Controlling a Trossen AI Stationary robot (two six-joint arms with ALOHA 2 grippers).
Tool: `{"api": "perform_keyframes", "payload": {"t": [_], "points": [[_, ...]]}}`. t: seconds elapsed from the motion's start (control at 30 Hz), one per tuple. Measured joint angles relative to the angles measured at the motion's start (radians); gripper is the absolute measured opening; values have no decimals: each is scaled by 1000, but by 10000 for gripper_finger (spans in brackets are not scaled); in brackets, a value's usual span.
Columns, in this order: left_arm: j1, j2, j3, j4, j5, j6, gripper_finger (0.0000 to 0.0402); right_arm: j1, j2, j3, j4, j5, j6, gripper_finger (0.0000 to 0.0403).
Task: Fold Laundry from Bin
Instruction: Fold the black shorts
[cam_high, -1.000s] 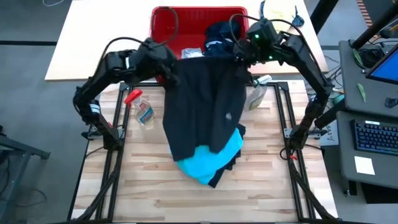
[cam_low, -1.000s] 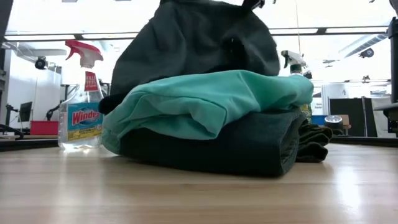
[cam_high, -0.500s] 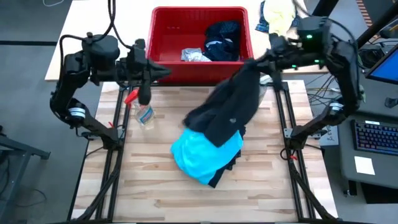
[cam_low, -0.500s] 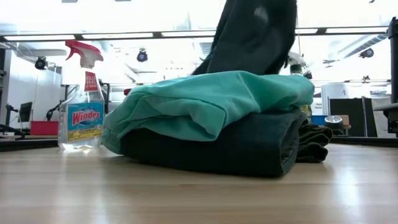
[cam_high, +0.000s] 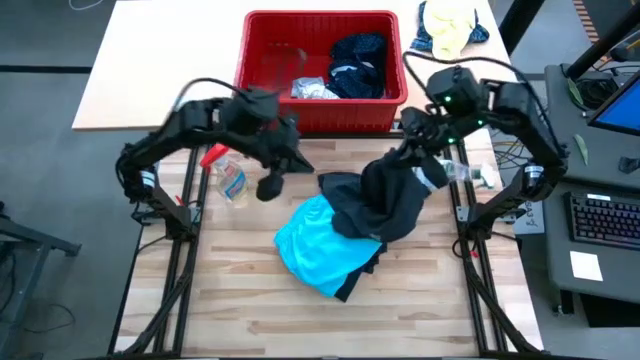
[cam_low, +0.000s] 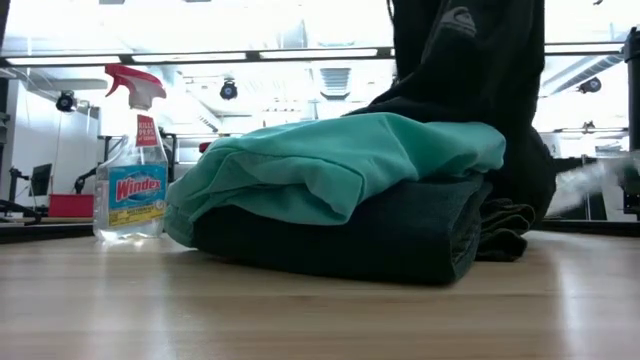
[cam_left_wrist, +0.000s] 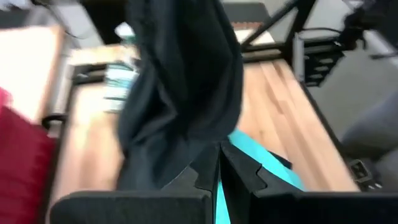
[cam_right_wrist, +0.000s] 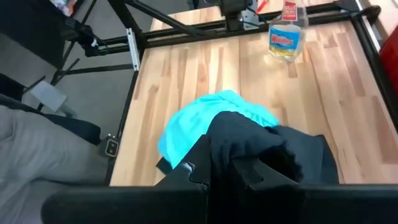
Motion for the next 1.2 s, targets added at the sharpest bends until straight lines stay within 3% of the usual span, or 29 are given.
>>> {"api": "perform_keyframes", "payload": {"t": [0.2,0.33,0.5,0.67,0.77,0.87,1.0,1.1,1.2], "points": [[-1,-22,-132,64,157,-66,0,-2,17,-79,61,4,-28,9],[-3,-112,-256,117,153,-127,0,-2,16,-98,100,1,-44,9],[-7,-264,-463,313,69,-227,0,-5,19,-90,143,0,-14,9],[-1,-349,-623,456,13,-234,0,-1,19,-84,132,-162,47,9],[18,-357,-681,553,12,-210,0,4,23,-90,12,-207,93,9],[51,-342,-722,591,13,-198,0,3,24,-127,-87,-113,112,9],[98,-296,-741,619,32,-146,0,5,19,-225,-24,117,154,9],[156,-282,-731,599,99,-80,0,25,5,-319,209,264,194,9],[254,-283,-708,526,124,-28,0,73,-14,-424,561,212,193,9]]}}
